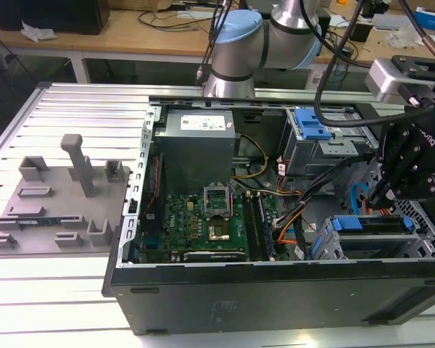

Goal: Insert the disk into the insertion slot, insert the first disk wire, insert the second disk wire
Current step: 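Insert the second disk wire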

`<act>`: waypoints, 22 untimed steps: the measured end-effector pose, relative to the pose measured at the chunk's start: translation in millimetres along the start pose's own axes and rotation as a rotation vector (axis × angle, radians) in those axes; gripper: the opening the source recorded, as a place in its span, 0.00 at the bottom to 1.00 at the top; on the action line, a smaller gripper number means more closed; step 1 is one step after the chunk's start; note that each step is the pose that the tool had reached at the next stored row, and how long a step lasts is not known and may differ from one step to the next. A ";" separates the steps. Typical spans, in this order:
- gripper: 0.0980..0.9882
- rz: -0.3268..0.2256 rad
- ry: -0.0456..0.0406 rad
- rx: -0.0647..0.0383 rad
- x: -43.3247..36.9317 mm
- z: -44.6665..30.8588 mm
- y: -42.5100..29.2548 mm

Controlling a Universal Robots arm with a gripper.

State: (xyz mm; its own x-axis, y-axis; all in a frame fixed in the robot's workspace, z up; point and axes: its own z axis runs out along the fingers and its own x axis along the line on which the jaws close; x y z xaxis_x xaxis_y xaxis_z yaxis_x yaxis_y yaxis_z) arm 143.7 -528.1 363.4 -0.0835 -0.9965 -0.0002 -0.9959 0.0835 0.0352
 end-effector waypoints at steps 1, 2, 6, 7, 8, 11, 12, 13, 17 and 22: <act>0.07 0.000 -0.0019 0.000 0.6 0.2 -0.2; 0.07 0.000 -0.0020 0.000 0.6 0.2 -0.2; 0.07 0.000 -0.0018 0.000 1.3 0.4 -0.4; 0.07 0.000 -0.0018 0.000 2.6 0.9 -0.5; 0.07 0.000 -0.0019 0.000 3.4 1.3 -0.6; 0.07 0.000 -0.0020 0.000 4.3 2.6 -0.8; 0.07 0.000 -0.0018 0.000 4.6 2.9 -1.0; 0.07 0.000 -0.0016 0.000 5.2 3.4 -1.5; 0.07 0.000 -0.0018 0.000 8.3 5.5 -2.2; 0.07 0.000 -0.0020 0.000 8.1 6.0 -2.2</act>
State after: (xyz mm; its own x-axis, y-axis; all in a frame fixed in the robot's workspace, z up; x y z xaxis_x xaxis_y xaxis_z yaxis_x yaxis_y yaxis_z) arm 145.0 -536.4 357.4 -0.0836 -0.9965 -0.0022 -0.9959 0.0834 0.0353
